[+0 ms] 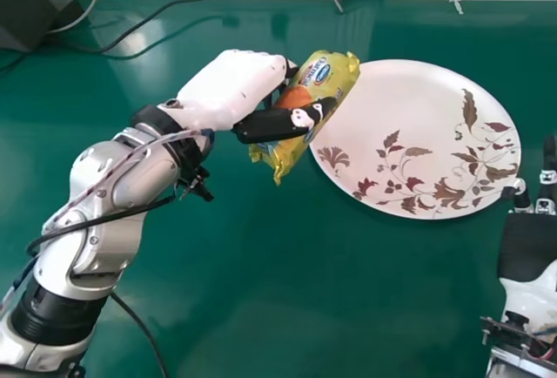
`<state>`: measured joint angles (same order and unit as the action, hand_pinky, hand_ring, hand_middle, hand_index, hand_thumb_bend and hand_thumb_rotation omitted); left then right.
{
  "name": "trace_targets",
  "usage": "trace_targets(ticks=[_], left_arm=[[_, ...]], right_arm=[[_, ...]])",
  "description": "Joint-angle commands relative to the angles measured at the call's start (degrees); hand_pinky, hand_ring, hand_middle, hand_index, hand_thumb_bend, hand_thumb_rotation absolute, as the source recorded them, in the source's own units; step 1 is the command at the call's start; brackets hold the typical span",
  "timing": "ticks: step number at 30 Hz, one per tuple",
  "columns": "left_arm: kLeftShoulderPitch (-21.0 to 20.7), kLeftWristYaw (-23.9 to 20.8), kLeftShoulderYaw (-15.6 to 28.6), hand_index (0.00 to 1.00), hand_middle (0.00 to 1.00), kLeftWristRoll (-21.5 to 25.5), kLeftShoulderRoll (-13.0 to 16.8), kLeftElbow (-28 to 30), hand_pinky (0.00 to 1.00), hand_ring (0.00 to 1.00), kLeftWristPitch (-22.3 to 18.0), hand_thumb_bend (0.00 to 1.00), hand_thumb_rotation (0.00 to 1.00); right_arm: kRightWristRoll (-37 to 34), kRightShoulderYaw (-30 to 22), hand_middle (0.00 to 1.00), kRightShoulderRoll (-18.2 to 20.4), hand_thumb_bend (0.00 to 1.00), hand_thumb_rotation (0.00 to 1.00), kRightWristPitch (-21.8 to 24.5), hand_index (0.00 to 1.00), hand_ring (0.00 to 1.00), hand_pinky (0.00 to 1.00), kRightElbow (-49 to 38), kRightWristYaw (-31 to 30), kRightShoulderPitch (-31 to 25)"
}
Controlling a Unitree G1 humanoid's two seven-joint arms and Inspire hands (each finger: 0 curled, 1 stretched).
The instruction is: Pick up biscuit and place it in the plate
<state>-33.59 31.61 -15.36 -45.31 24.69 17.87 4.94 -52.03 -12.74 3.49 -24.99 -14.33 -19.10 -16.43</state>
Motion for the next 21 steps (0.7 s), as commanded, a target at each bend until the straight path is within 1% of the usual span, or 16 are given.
trace_targets(ticks=[1, 3, 6, 10, 15, 21], left_arm=[[-2.1, -0.8, -1.3, 0.5, 0.46, 0.1, -0.3, -1.5, 0.42, 0.42, -1.4, 0.5, 0.0], [-2.8, -1.6, -1.5, 0.5, 0.46, 1.0, -0.7, -2.6, 0.41, 0.42, -2.5, 0.5, 0.0], [-3.8, -2.1, -2.1, 0.5, 0.46, 0.7, -1.5, -4.0, 0.41, 0.42, -2.7, 0.5, 0.0], [-5.6, -1.3, -3.0, 0.5, 0.46, 0.4, -2.6, -5.5, 0.42, 0.42, -1.6, 0.5, 0.0], [-7.4, -2.0, -3.9, 0.5, 0.47, 0.8, -3.9, -8.0, 0.42, 0.42, -2.0, 0.5, 0.0], [-9.4, -3.6, -4.9, 0.5, 0.47, 0.7, -4.7, -11.2, 0.42, 0.42, -3.4, 0.5, 0.0]], right_arm=[[0.1, -0.2, 0.48, 5.1, 0.55, 0.0, -1.0, 0.58, 0.36, 0.25, 0.4, 0.4, 0.4], [-0.2, -0.1, 0.48, 5.0, 0.55, 0.0, -1.2, 0.59, 0.36, 0.24, 0.5, -0.1, 0.4], [-0.3, 0.0, 0.48, 5.0, 0.55, 0.0, -1.3, 0.59, 0.35, 0.25, 0.5, -0.3, 0.1], [0.7, 0.1, 0.49, 5.2, 0.55, 0.0, -1.8, 0.59, 0.4, 0.29, 0.5, 0.1, -0.2], [0.7, 0.3, 0.49, 5.2, 0.55, 0.0, -2.2, 0.58, 0.44, 0.33, 0.7, -0.4, -0.4], [0.5, 0.4, 0.48, 5.3, 0.55, 0.0, -2.6, 0.59, 0.38, 0.29, 1.0, -0.4, -0.5]])
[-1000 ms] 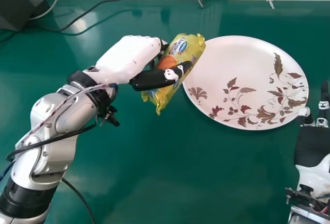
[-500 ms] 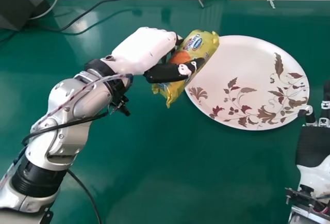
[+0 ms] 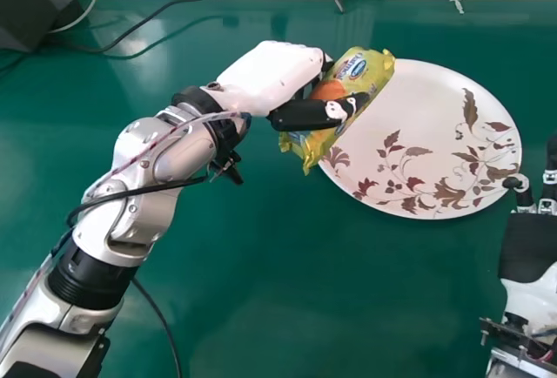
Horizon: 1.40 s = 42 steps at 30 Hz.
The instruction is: Pick up biscuit and place it in the plate
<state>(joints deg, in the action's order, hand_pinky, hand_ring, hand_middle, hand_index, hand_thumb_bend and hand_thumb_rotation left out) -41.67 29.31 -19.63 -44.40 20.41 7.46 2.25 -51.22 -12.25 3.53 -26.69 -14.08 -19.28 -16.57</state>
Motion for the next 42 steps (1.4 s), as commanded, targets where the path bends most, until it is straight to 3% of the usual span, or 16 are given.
trace_targets(ticks=[1, 5, 11, 23, 36, 42], left_arm=[[-1.6, -1.4, -0.8, 0.5, 0.47, -0.2, -0.6, -1.1, 0.42, 0.42, -0.8, 0.5, 0.0], [-3.3, -1.5, -1.1, 0.5, 0.47, 0.6, -1.5, -3.0, 0.42, 0.42, -1.1, 0.5, 0.0], [-6.5, -2.7, -2.9, 0.49, 0.47, -1.0, -2.5, -6.9, 0.42, 0.42, -1.8, 0.5, 0.0], [-9.7, -4.5, -4.7, 0.49, 0.47, -2.9, -5.3, -10.8, 0.41, 0.42, -1.0, 0.5, 0.0], [-13.2, -7.0, -6.4, 0.49, 0.47, -4.3, -7.2, -15.5, 0.41, 0.42, -1.7, 0.5, 0.0], [-14.1, -6.8, -6.8, 0.49, 0.47, -4.4, -7.8, -16.4, 0.41, 0.42, -1.1, 0.5, 0.0]], right_arm=[[-0.1, 0.0, 0.48, 5.3, 0.55, 0.0, -0.9, 0.6, 0.38, 0.28, 0.6, 0.0, -0.5], [0.1, 0.0, 0.48, 5.1, 0.55, 0.0, -1.1, 0.6, 0.32, 0.23, 0.8, -0.2, -0.5], [0.1, 0.0, 0.49, 4.9, 0.54, 0.0, -1.6, 0.58, 0.42, 0.32, 1.7, -0.8, 0.1], [0.2, 0.3, 0.42, 5.2, 0.52, 0.0, -1.5, 0.52, 0.32, 0.2, 1.3, -0.1, -0.3], [0.0, 0.1, 0.48, 5.0, 0.52, 0.0, -1.7, 0.49, 0.27, 0.15, 1.3, -0.5, -0.5], [0.1, 0.1, 0.48, 5.0, 0.52, 0.0, -1.5, 0.49, 0.35, 0.2, 1.1, -0.1, -0.5]])
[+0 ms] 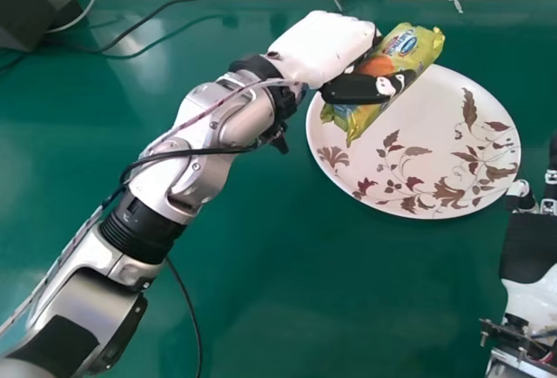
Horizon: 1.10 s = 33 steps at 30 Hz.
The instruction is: Pick up biscuit and place it in the plate
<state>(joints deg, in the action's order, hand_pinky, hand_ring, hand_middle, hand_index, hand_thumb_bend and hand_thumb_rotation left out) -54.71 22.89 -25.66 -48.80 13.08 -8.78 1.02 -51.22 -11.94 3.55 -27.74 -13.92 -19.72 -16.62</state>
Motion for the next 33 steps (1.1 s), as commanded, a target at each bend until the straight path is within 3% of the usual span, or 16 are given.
trace_targets(ticks=[1, 5, 8, 11, 14, 20, 22, 24, 25, 27, 33], left_arm=[[-1.3, -0.4, -0.8, 0.49, 0.47, 0.0, -0.7, -0.3, 0.41, 0.42, 0.2, 0.5, 0.0], [-1.9, -0.8, -1.2, 0.49, 0.47, -0.7, -1.3, -1.1, 0.41, 0.42, 0.4, 0.5, 0.0], [-2.2, -1.3, -1.5, 0.49, 0.48, -1.0, -1.8, -1.6, 0.42, 0.42, 0.7, 0.5, 0.0], [-2.4, -1.8, -1.9, 0.49, 0.48, -1.7, -2.3, -1.8, 0.41, 0.42, 1.2, 0.5, 0.0], [-2.6, -2.6, -2.1, 0.49, 0.48, -2.2, -2.6, -2.2, 0.41, 0.42, 0.8, 0.5, 0.0], [-3.6, -3.8, -2.8, 0.49, 0.48, -3.0, -3.3, -3.9, 0.41, 0.42, 0.8, 0.5, 0.0], [-4.3, -3.9, -3.1, 0.49, 0.48, -3.2, -3.7, -5.0, 0.41, 0.42, 1.1, 0.5, 0.0], [-5.0, -3.9, -3.4, 0.49, 0.48, -3.4, -4.1, -6.0, 0.41, 0.42, 1.4, 0.5, 0.0], [-5.2, -4.1, -3.4, 0.49, 0.48, -3.3, -4.3, -6.4, 0.41, 0.42, 1.4, 0.5, 0.0], [-5.6, -4.6, -3.5, 0.49, 0.48, -3.1, -4.6, -7.4, 0.41, 0.42, 1.2, 0.5, 0.0], [-7.4, -5.7, -4.2, 0.49, 0.48, -3.0, -5.3, -10.7, 0.42, 0.42, 0.1, 0.5, 0.0]], right_arm=[[0.2, -0.2, 0.48, 4.9, 0.52, 0.0, -0.5, 0.49, 0.36, 0.21, 0.9, 0.3, -0.4], [0.1, -0.1, 0.48, 5.0, 0.52, 0.0, -0.6, 0.49, 0.41, 0.23, 1.0, 0.1, -0.4], [0.3, -0.1, 0.47, 5.0, 0.52, 0.0, -0.6, 0.49, 0.31, 0.18, 0.9, 0.2, -0.5], [0.0, -0.1, 0.45, 5.0, 0.52, 0.0, -0.6, 0.51, 0.38, 0.22, 1.0, 0.0, -0.6], [0.2, -0.2, 0.43, 5.0, 0.52, 0.0, -0.6, 0.52, 0.38, 0.23, 0.9, 0.4, -0.6], [0.7, -0.3, 0.49, 5.0, 0.52, 0.0, -0.7, 0.49, 0.47, 0.31, 0.7, 1.0, -0.7], [1.0, -0.4, 0.47, 5.0, 0.52, 0.0, -0.9, 0.5, 0.37, 0.24, 0.7, 1.4, -0.6], [1.1, -0.4, 0.46, 5.1, 0.52, 0.0, -0.9, 0.5, 0.34, 0.21, 0.6, 1.6, -0.5], [1.0, -0.3, 0.47, 5.1, 0.52, 0.0, -0.9, 0.5, 0.33, 0.21, 0.5, 1.8, -0.6], [1.0, -0.3, 0.47, 5.1, 0.52, 0.0, -0.8, 0.5, 0.42, 0.27, 0.4, 1.9, -0.6], [0.7, -0.3, 0.48, 5.1, 0.52, 0.0, -0.8, 0.5, 0.32, 0.21, -0.1, 2.1, -0.8]])
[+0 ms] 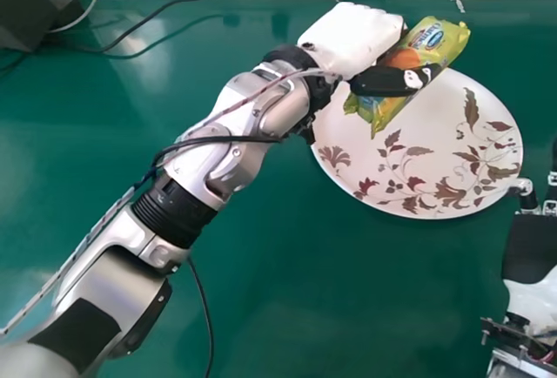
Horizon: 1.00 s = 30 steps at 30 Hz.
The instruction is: Pick up biscuit and place it in the plate
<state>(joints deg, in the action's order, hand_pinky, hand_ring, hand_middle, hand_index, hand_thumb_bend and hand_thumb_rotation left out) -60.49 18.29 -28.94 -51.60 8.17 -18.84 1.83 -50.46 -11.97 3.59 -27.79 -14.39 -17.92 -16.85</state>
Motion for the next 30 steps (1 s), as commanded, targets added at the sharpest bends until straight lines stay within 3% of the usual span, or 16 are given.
trace_targets(ticks=[1, 6, 9, 15, 18, 19, 25, 26, 30], left_arm=[[-1.8, -1.3, -1.1, 0.49, 0.48, -0.3, -0.5, -1.0, 0.42, 0.42, -0.8, 0.5, 0.0], [-4.2, -2.4, -2.7, 0.49, 0.48, -0.7, -1.1, -5.2, 0.41, 0.42, -2.2, 0.5, 0.0], [-5.7, -2.1, -3.6, 0.49, 0.48, -1.1, -1.9, -7.7, 0.41, 0.42, -1.7, 0.5, 0.0], [-8.2, -3.5, -4.9, 0.5, 0.47, -1.3, -3.4, -12.7, 0.41, 0.42, -2.8, 0.5, 0.0], [-9.5, -3.6, -5.8, 0.5, 0.47, -1.7, -4.3, -15.2, 0.41, 0.42, -3.0, 0.5, 0.0], [-9.9, -3.8, -6.0, 0.5, 0.47, -1.7, -4.6, -16.1, 0.42, 0.42, -3.0, 0.5, 0.0], [-11.5, -7.3, -7.5, 0.5, 0.47, -2.2, -6.3, -21.5, 0.42, 0.42, -3.5, 0.5, 0.0], [-11.8, -7.8, -7.8, 0.49, 0.47, -2.4, -6.5, -22.3, 0.42, 0.43, -3.6, 0.5, 0.0], [-12.8, -9.5, -8.6, 0.49, 0.47, -2.3, -7.2, -25.0, 0.42, 0.43, -4.3, 0.5, 0.0]], right_arm=[[-0.2, -0.3, 0.48, 5.0, 0.52, 0.0, -0.7, 0.5, 0.32, 0.21, 0.3, 0.3, -0.6], [-0.4, -0.3, 0.43, 4.9, 0.52, 0.0, -0.2, 0.53, 0.31, 0.21, -0.6, 1.1, -0.9], [-0.8, -0.3, 0.46, 4.8, 0.52, 0.0, 0.1, 0.5, 0.3, 0.2, -1.0, 1.6, -1.1], [0.1, -0.4, 0.45, 4.8, 0.52, 0.0, -0.4, 0.53, 0.44, 0.3, -1.2, 2.5, -1.1], [0.0, -0.4, 0.46, 4.6, 0.52, 0.0, -0.4, 0.52, 0.47, 0.31, -1.3, 2.5, -1.1], [-0.3, -0.4, 0.48, 4.6, 0.54, 0.0, -0.3, 0.61, 0.49, 0.32, -1.4, 2.4, -1.2], [0.3, -0.3, 0.48, 4.7, 0.55, 0.0, -0.6, 0.72, 0.41, 0.28, -1.6, 2.5, -1.5], [0.0, -0.3, 0.48, 4.8, 0.55, 0.0, -0.5, 0.74, 0.34, 0.23, -1.6, 2.4, -1.5], [0.7, -0.3, 0.47, 4.8, 0.55, 0.0, -0.6, 0.76, 0.24, 0.16, -1.6, 2.9, -1.5]])
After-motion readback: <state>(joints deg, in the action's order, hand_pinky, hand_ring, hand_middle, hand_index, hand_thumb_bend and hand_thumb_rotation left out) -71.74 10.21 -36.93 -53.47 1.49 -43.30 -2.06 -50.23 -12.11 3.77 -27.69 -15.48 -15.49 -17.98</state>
